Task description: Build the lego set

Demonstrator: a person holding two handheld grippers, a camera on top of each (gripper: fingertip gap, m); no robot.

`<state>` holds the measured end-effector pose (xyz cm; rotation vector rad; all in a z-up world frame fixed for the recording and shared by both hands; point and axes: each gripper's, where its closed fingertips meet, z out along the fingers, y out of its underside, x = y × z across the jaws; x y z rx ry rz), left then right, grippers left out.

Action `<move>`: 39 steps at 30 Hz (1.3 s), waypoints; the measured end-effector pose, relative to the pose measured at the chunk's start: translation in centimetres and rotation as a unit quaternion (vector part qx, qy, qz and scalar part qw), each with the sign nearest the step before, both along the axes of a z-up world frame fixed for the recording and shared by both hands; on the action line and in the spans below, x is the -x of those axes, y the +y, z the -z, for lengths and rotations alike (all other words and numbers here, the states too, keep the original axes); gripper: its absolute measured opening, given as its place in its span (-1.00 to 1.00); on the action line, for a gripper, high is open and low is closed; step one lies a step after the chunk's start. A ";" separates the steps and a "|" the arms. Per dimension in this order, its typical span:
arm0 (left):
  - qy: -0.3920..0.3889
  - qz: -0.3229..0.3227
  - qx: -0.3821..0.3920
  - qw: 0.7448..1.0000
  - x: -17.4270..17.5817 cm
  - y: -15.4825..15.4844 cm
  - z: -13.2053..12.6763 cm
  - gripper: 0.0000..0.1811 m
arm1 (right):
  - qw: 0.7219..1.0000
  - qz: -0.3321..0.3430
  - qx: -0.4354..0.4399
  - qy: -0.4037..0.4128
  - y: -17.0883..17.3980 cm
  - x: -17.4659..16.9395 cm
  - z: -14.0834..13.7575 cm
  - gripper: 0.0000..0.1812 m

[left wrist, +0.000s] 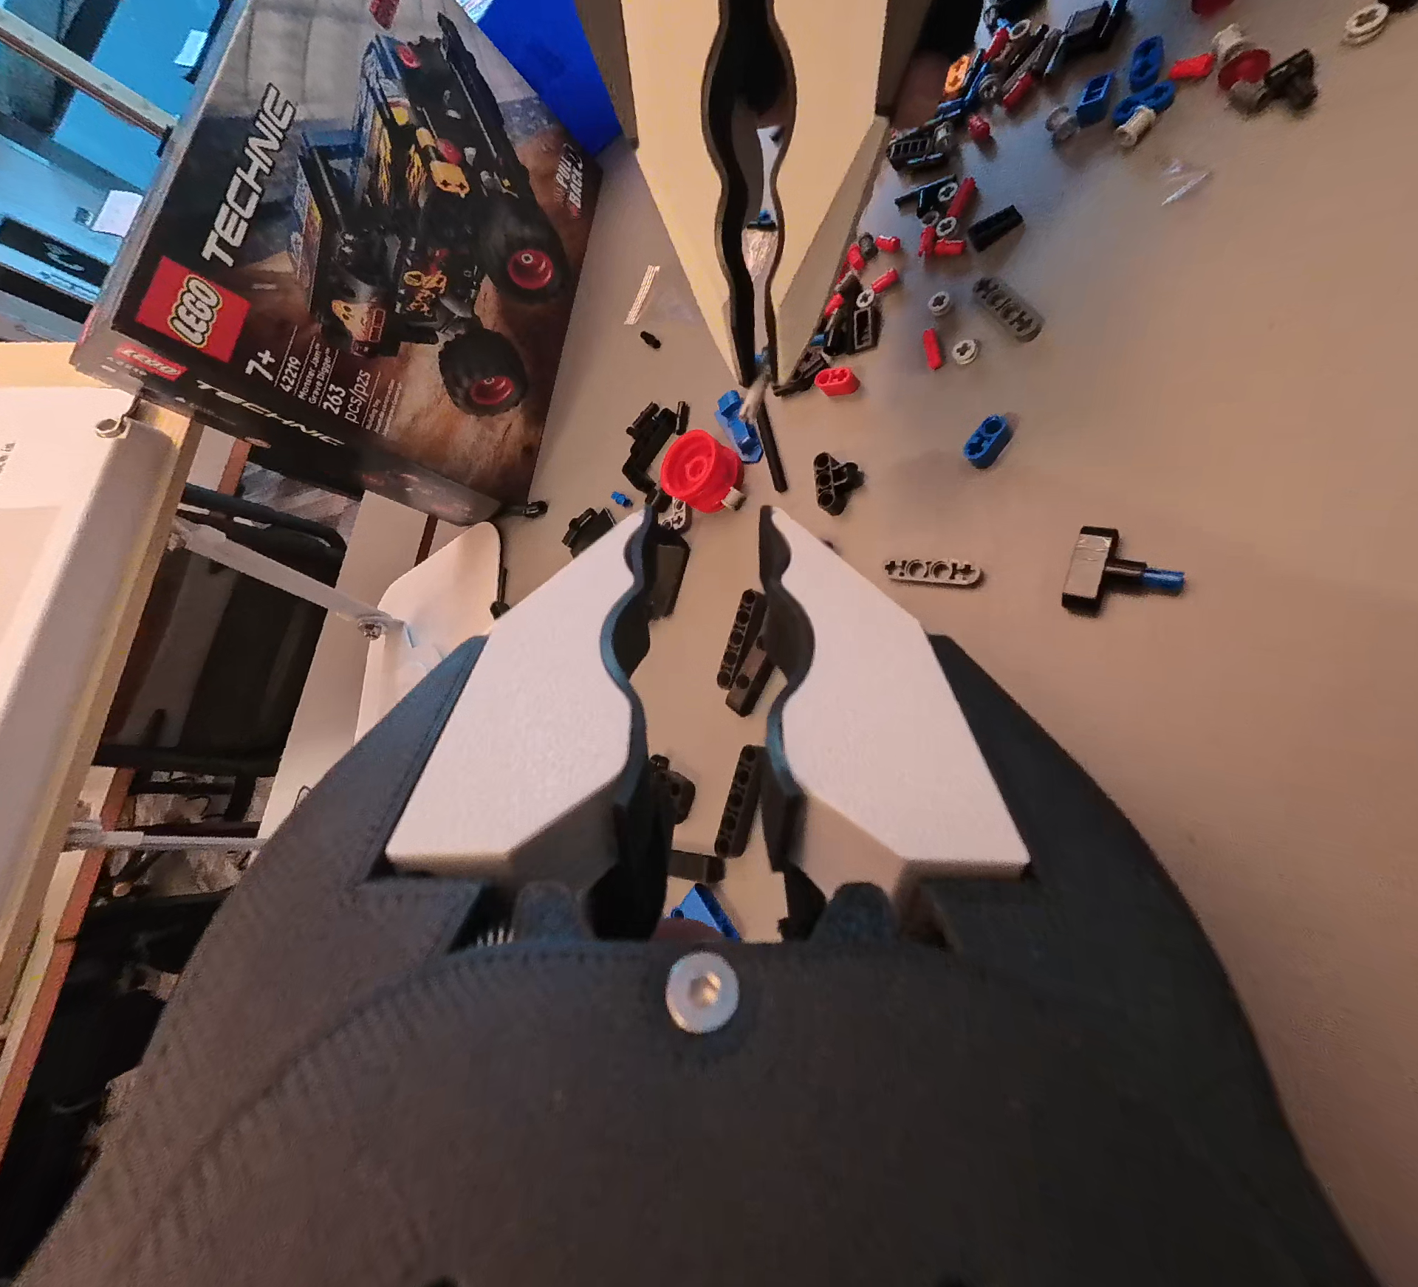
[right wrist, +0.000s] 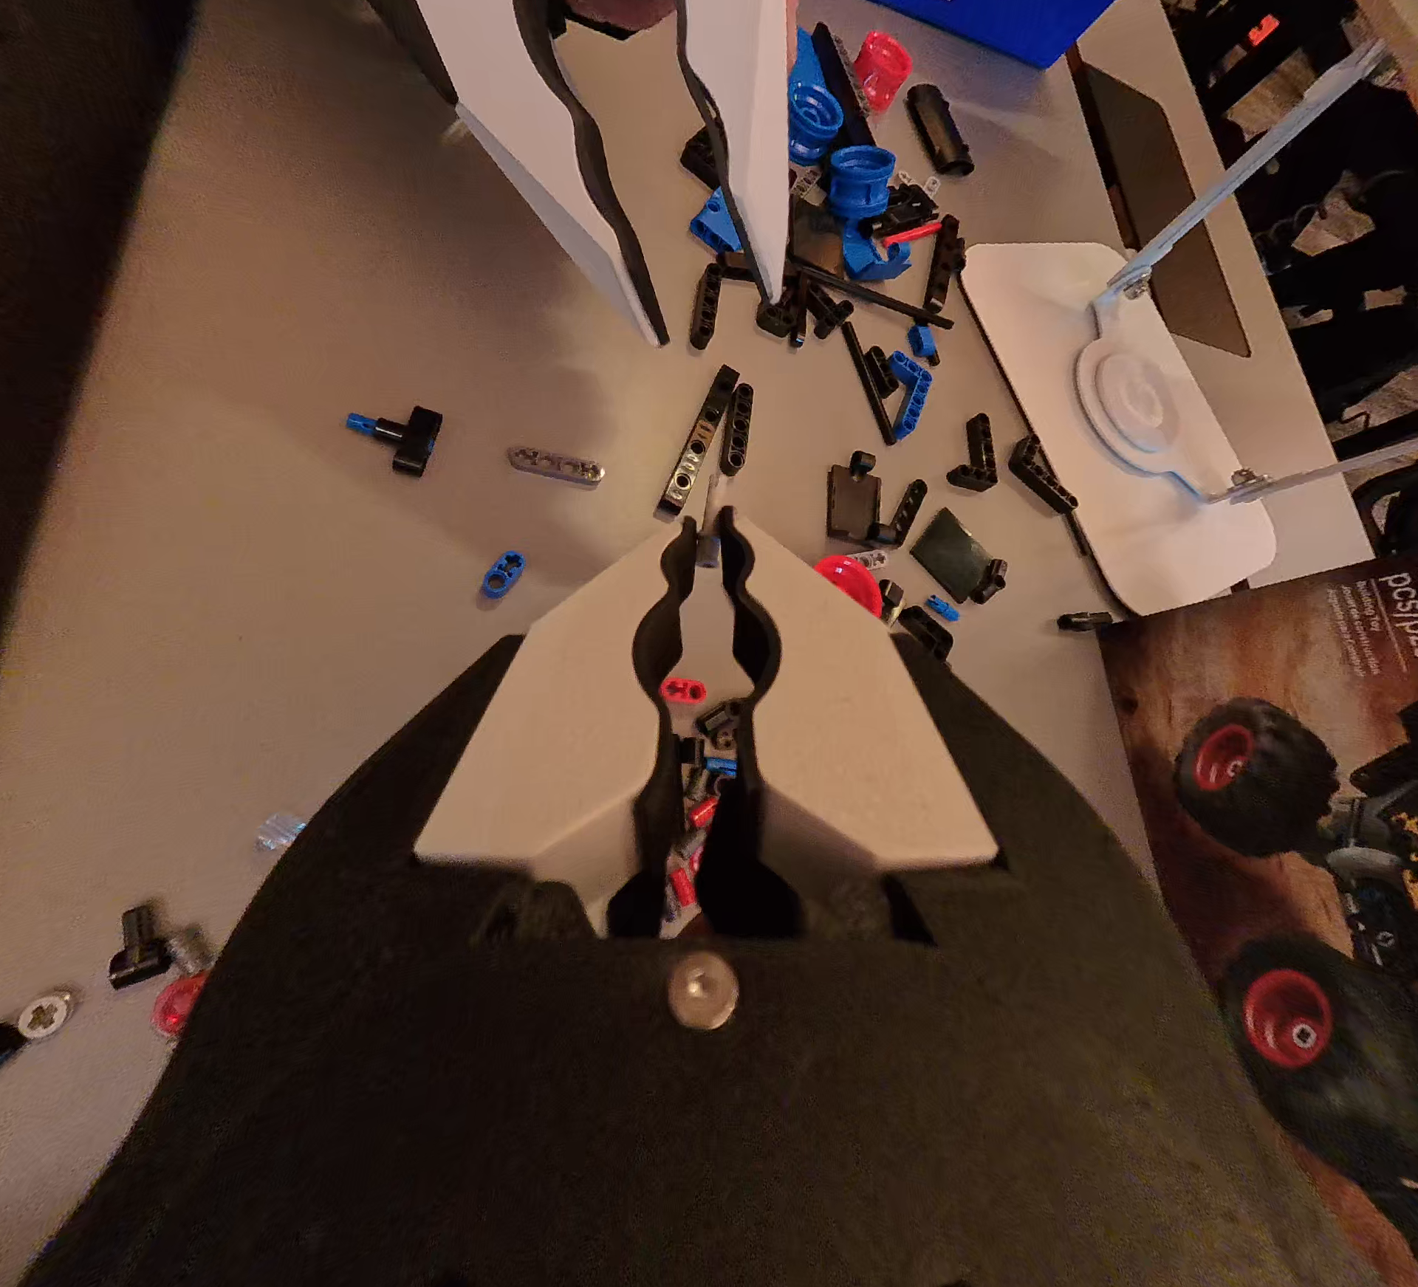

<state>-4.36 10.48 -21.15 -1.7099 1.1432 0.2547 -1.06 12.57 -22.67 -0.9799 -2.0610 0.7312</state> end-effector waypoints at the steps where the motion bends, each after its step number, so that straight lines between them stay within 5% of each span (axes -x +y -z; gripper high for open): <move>1: -0.003 0.001 -0.002 1.000 -0.1 0.0 -0.1 -0.74 | 1.000 -0.002 0.000 0.003 -0.1 0.0 -0.2 -0.96; 12: 0.021 0.026 -0.060 0.998 -2.4 0.0 -1.4 -0.73 | 0.999 -0.034 -0.018 0.019 -2.2 -0.1 -1.9 -0.97; 25: 0.051 0.052 -0.080 0.994 -3.6 -0.2 -0.9 -0.98 | 0.998 -0.050 0.005 0.038 -2.9 -0.3 -2.7 -0.97; 37: 0.024 0.053 -0.071 0.996 -3.7 -0.5 -1.2 -0.97 | 0.998 -0.046 -0.019 0.037 -2.8 -0.3 -2.6 -0.96; 39: 0.023 0.057 -0.079 0.995 -3.9 -0.5 -1.5 -0.85 | 0.998 -0.048 -0.014 0.039 -3.0 -0.3 -2.7 -0.96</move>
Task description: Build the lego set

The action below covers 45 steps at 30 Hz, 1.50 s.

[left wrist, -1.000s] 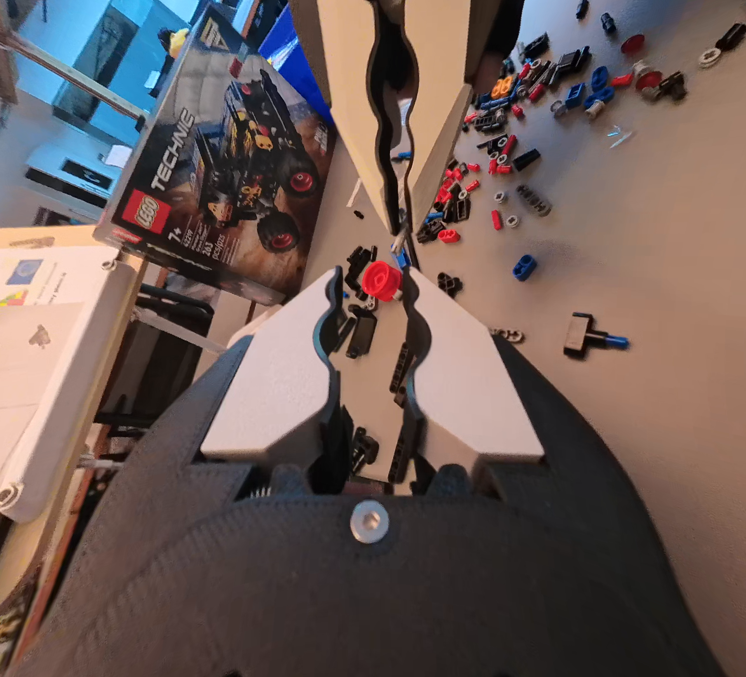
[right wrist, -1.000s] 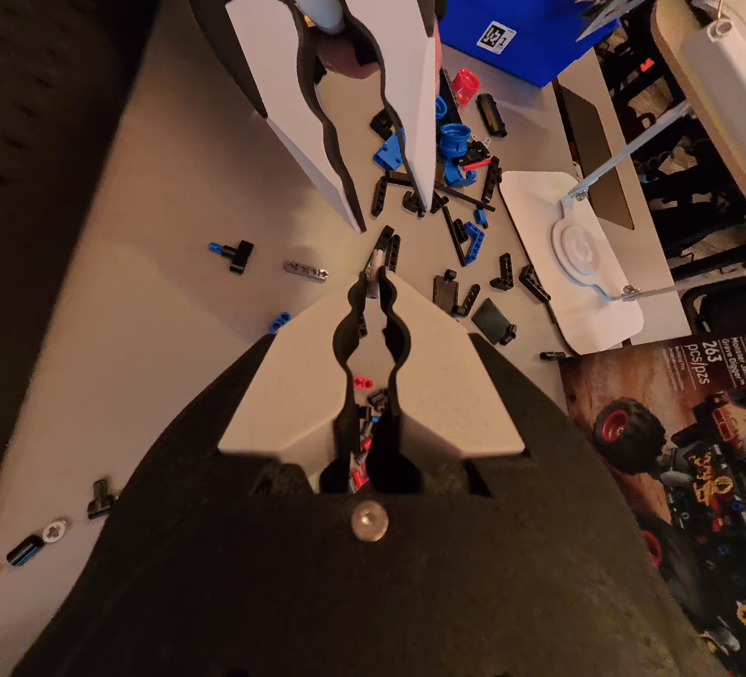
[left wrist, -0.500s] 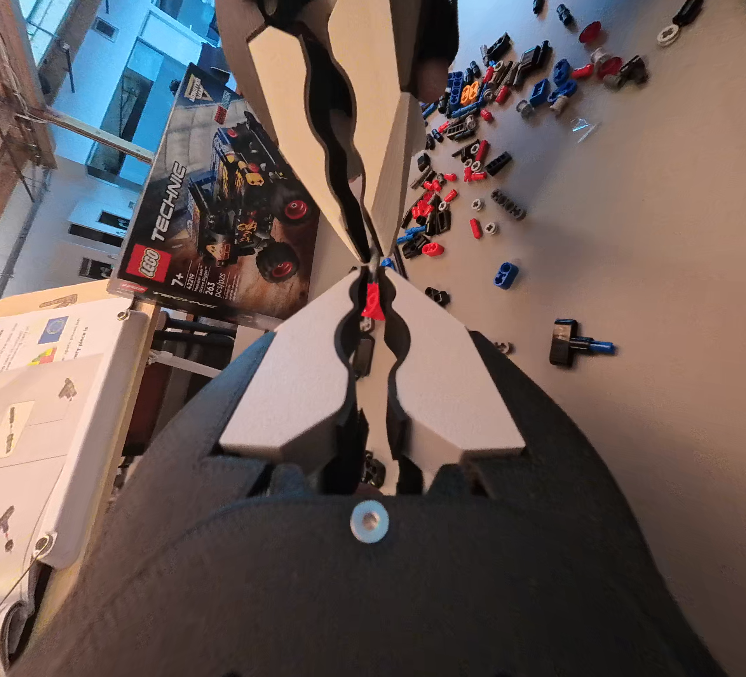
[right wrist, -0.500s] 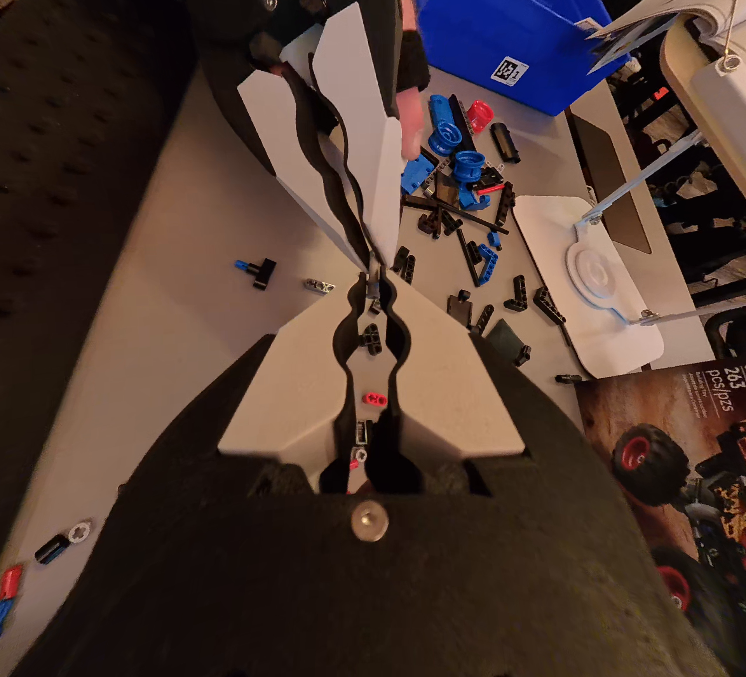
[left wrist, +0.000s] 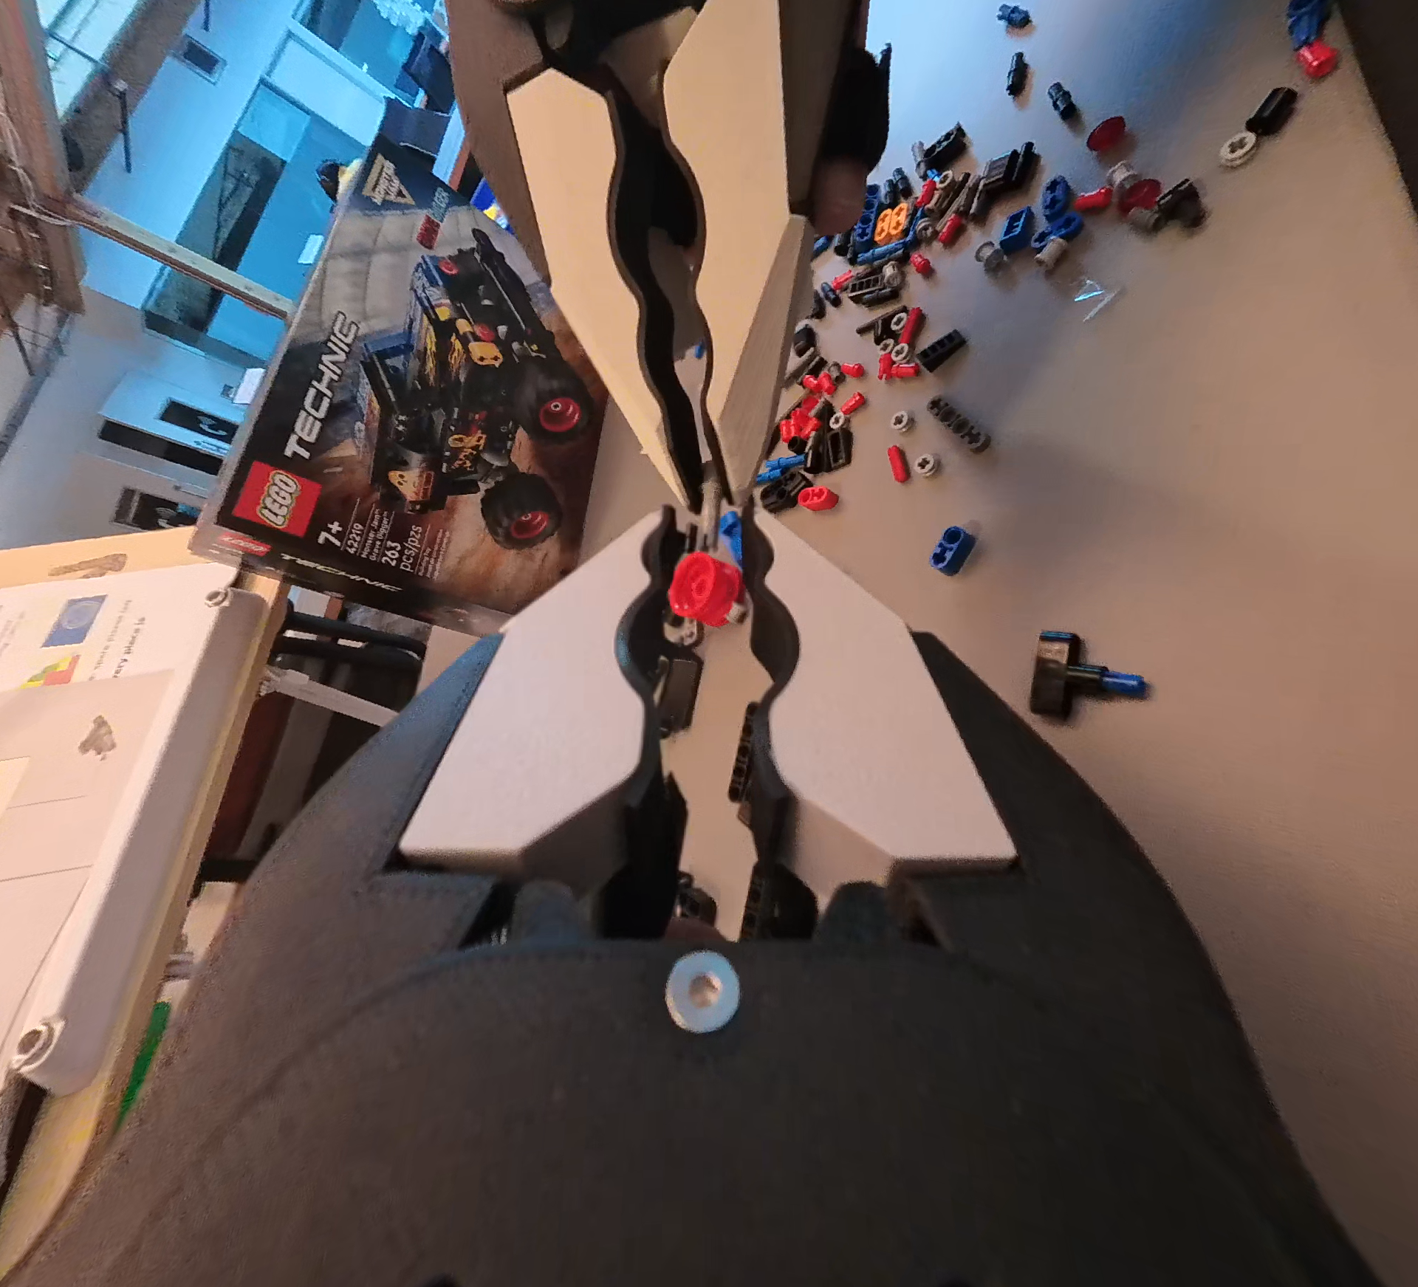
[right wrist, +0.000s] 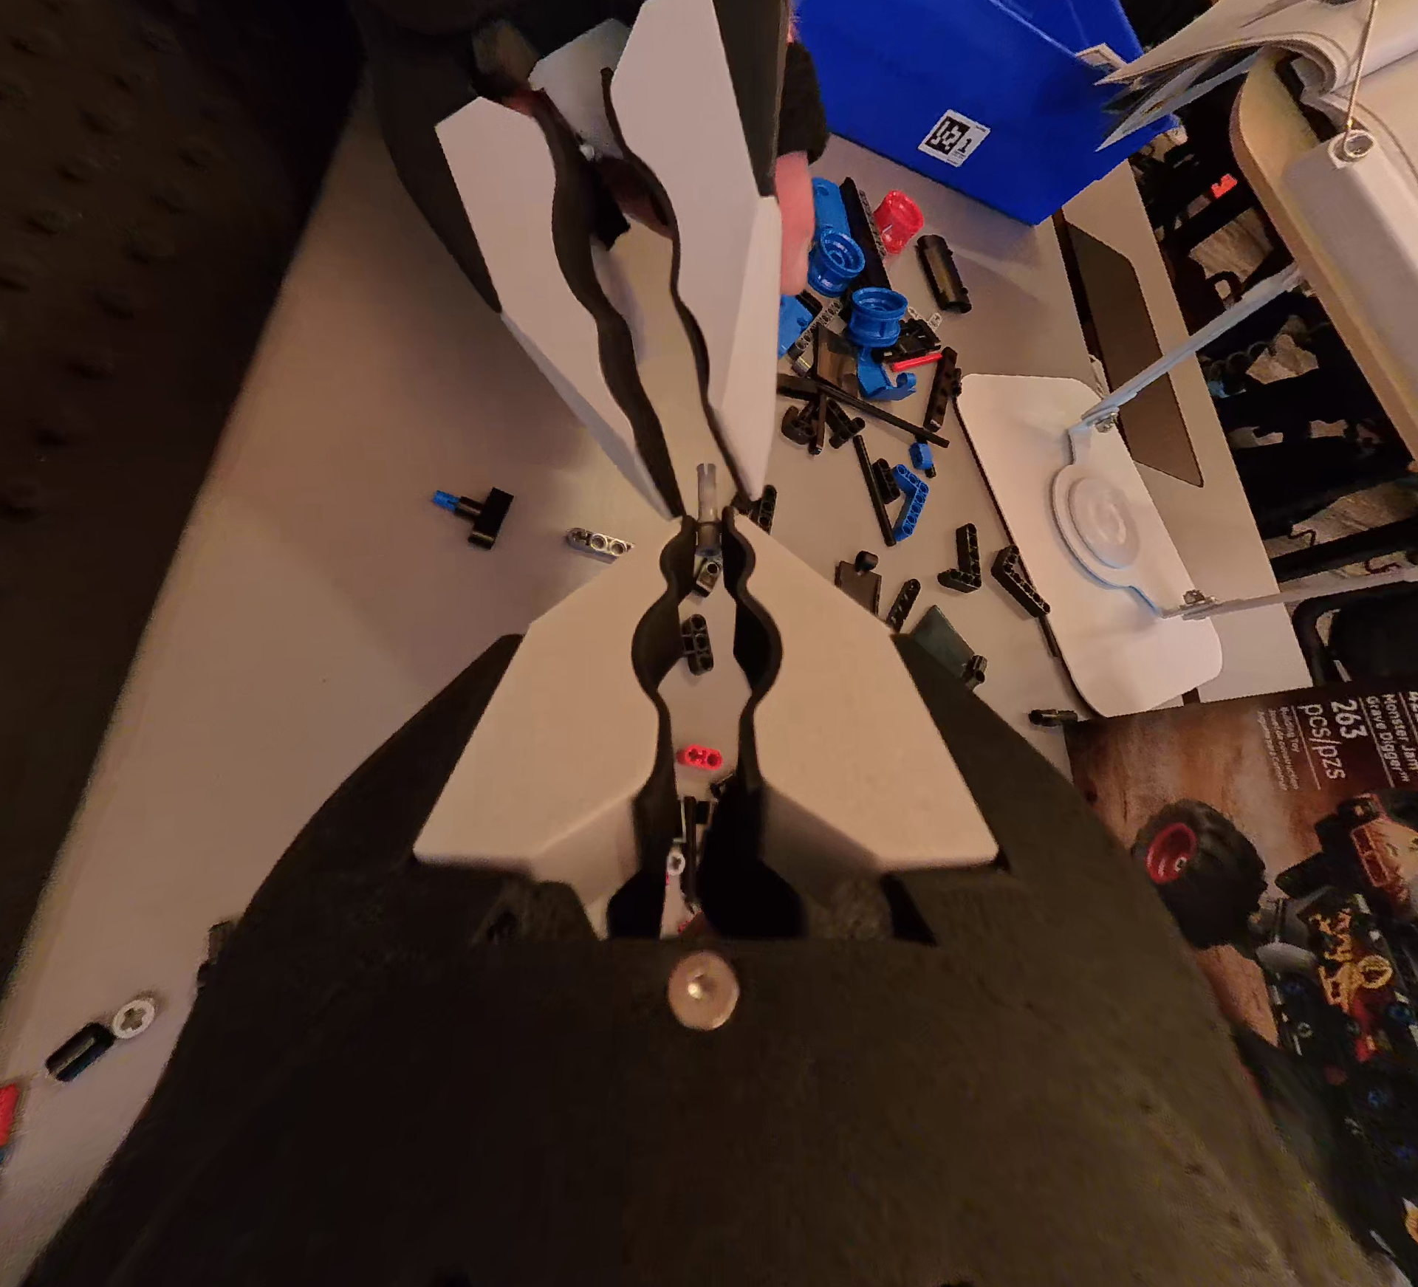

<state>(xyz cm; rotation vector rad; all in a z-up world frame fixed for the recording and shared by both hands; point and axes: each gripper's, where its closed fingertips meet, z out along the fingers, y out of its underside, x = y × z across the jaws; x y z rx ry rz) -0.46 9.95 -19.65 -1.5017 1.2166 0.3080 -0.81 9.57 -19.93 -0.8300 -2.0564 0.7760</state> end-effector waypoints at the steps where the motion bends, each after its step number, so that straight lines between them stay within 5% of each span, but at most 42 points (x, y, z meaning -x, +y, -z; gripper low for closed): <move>1: 0.010 0.001 -0.007 1.000 -0.1 0.0 0.0 -0.88 | 1.000 0.000 0.003 0.001 0.0 0.0 -0.1 -0.96; 7: 0.040 -0.005 -0.010 0.999 0.0 -0.1 0.3 -0.98 | 1.000 0.014 0.017 -0.011 0.5 -0.1 0.2 -0.90; 18: 0.020 -0.045 0.001 0.999 2.4 0.6 -0.2 -0.98 | 0.983 0.178 0.025 0.035 10.0 -4.2 -2.7 -0.89; 23: 0.019 -0.047 0.004 0.999 2.5 0.7 -0.1 -0.99 | 0.974 0.227 0.016 0.003 12.4 -6.5 -1.3 -0.90; 35: 0.012 -0.041 0.008 0.999 2.2 0.4 0.0 -0.99 | 0.954 0.252 0.006 -0.162 11.2 -8.1 6.5 -0.88; 45: 0.011 -0.041 0.006 0.999 1.9 0.6 0.0 -0.98 | 0.944 0.266 0.031 -0.191 11.3 -7.9 8.6 -0.90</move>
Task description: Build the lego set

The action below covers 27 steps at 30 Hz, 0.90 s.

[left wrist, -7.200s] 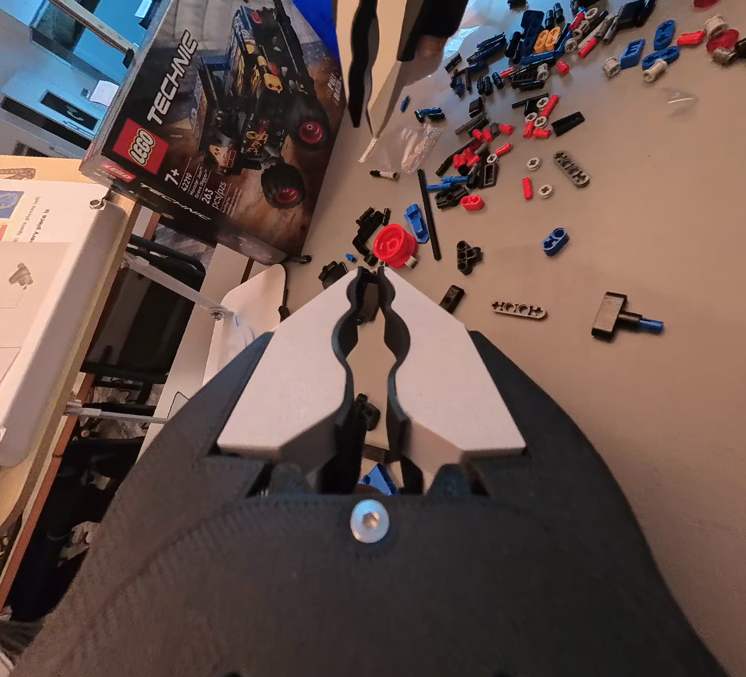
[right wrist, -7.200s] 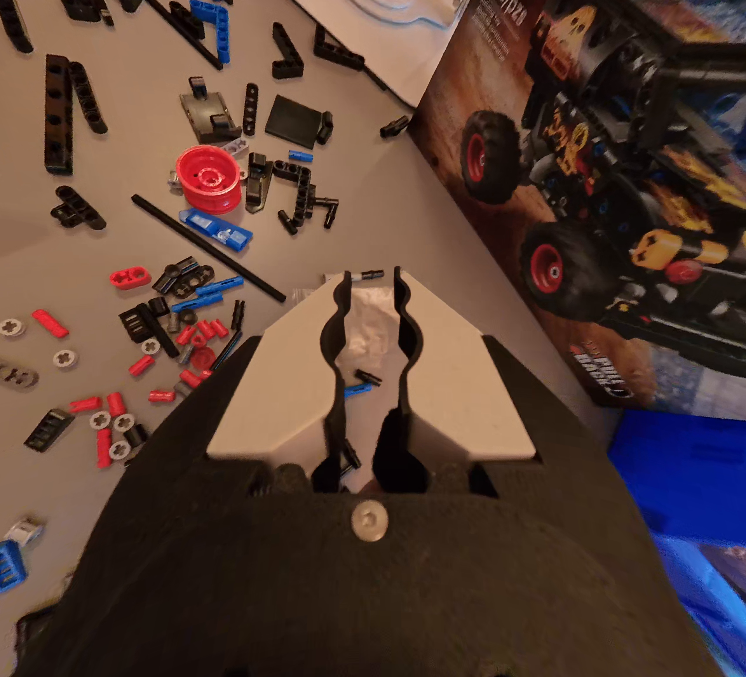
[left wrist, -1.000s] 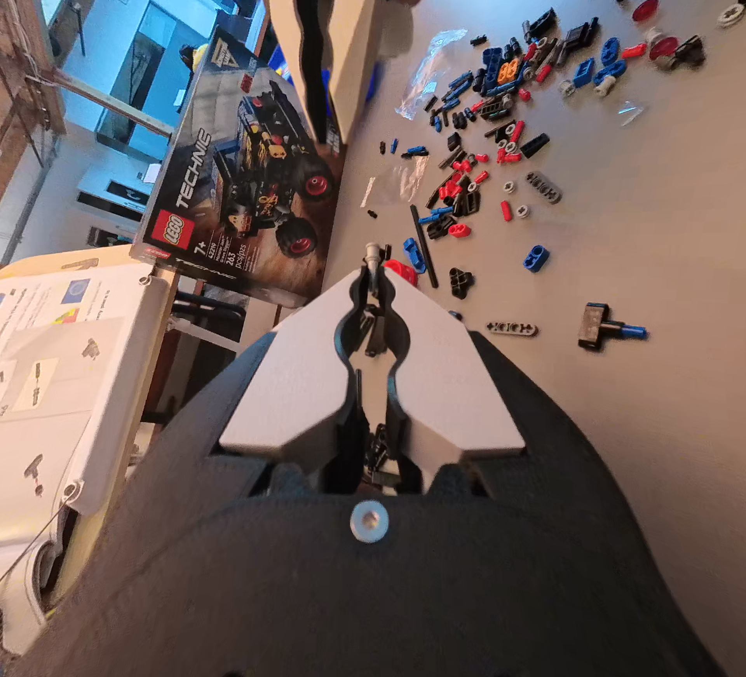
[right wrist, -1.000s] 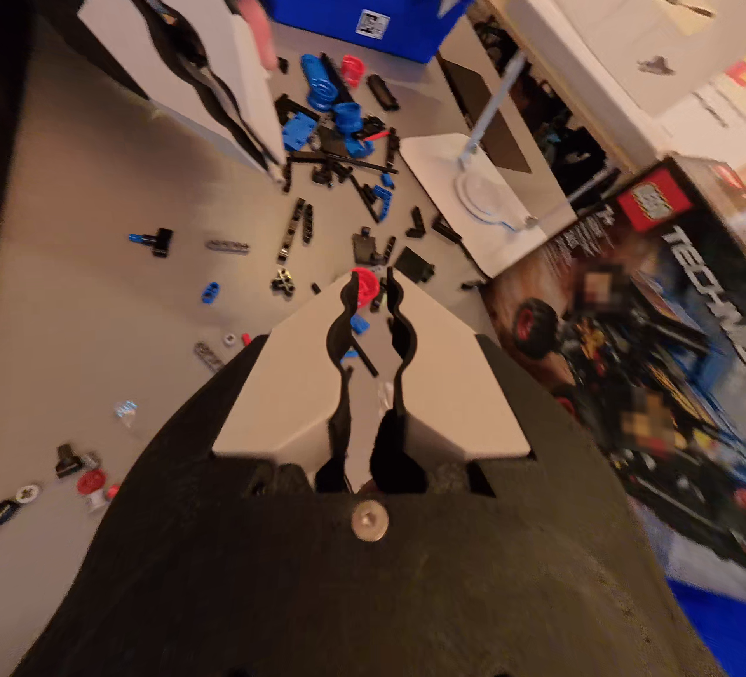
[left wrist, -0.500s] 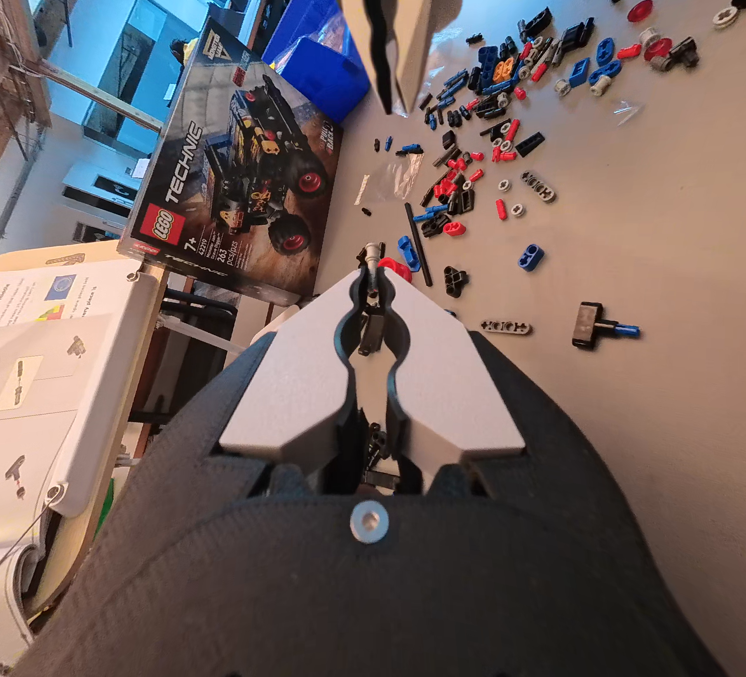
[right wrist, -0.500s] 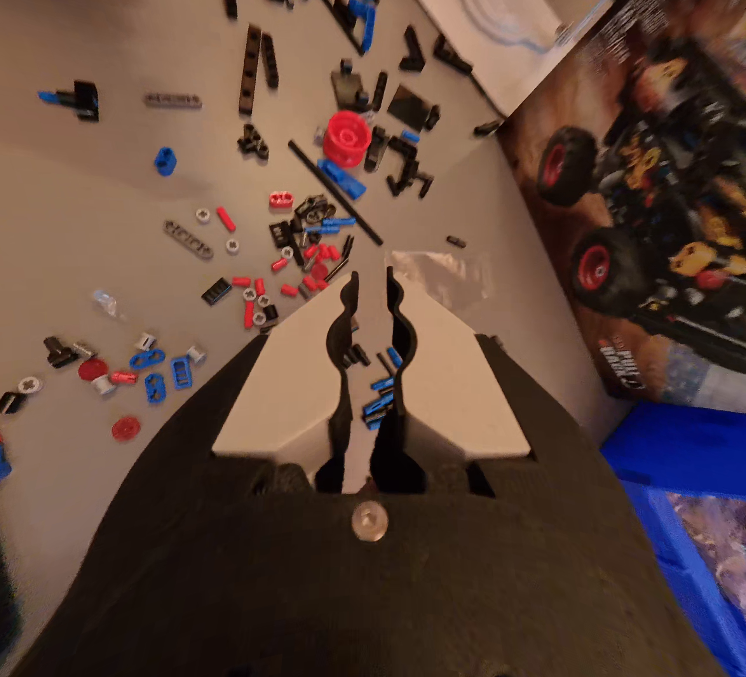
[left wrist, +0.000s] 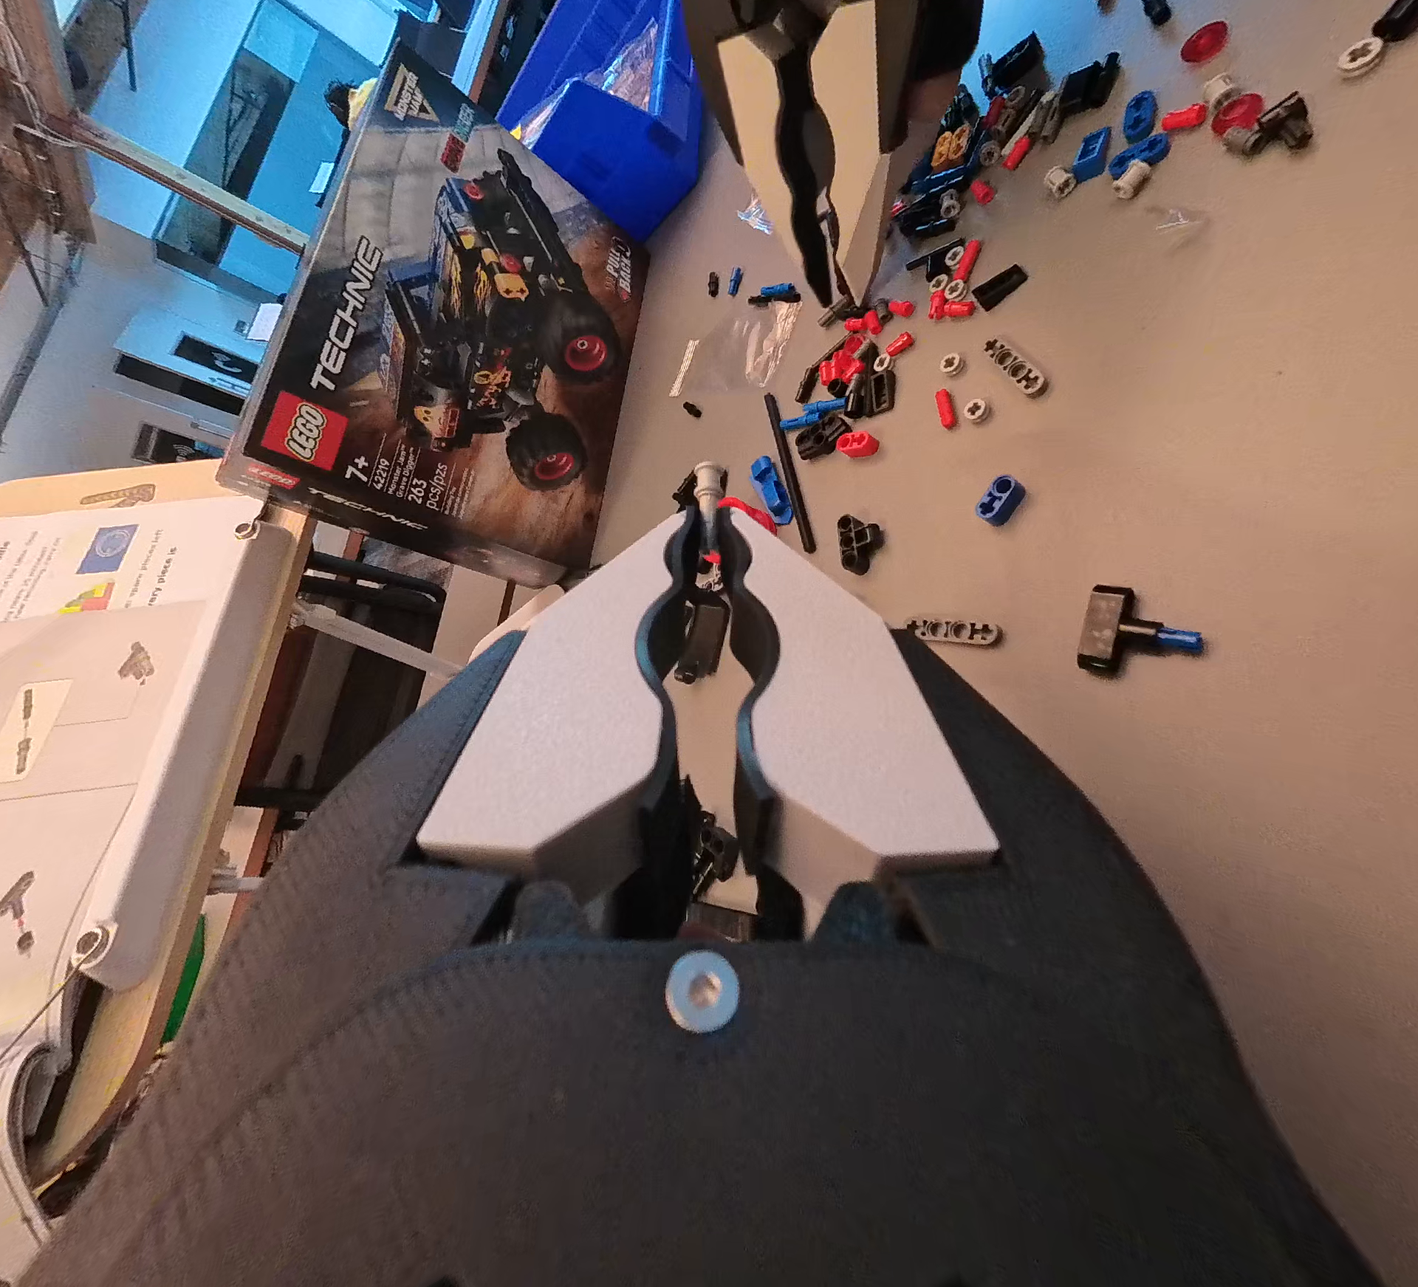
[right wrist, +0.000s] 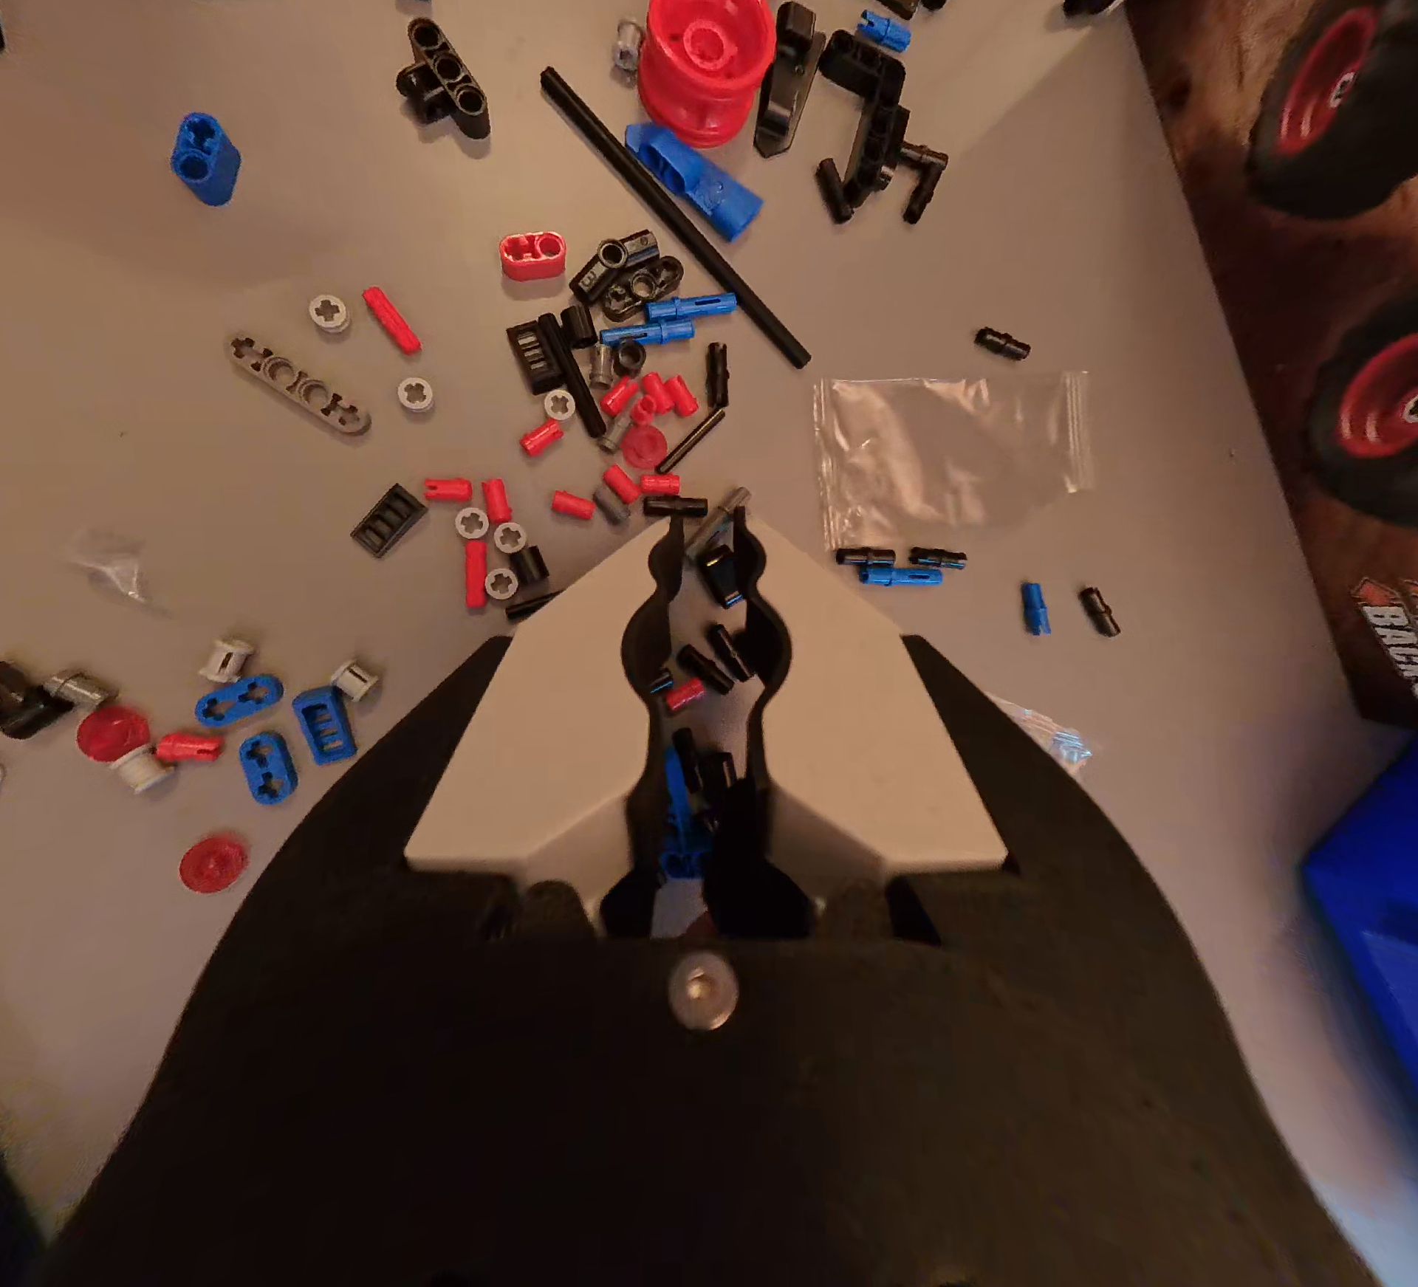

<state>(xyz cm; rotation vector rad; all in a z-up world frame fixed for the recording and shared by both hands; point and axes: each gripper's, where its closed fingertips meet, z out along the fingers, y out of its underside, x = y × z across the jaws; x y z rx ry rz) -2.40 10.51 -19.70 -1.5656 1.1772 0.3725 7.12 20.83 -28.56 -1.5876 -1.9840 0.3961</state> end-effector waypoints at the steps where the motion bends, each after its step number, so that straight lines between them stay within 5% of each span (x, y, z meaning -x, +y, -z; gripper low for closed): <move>1: 0.000 0.000 0.001 1.000 0.0 0.0 0.0 -0.98 | 1.000 0.000 0.003 0.002 0.0 0.0 0.0 -0.90; 19: -0.002 -0.001 0.007 1.000 0.1 0.2 0.4 -0.98 | 1.000 0.014 0.019 0.018 0.5 0.2 0.0 -1.00; 27: -0.014 -0.006 0.007 1.000 0.4 0.2 0.0 -0.98 | 0.996 0.001 -0.022 0.089 -0.1 1.6 -4.0 -0.99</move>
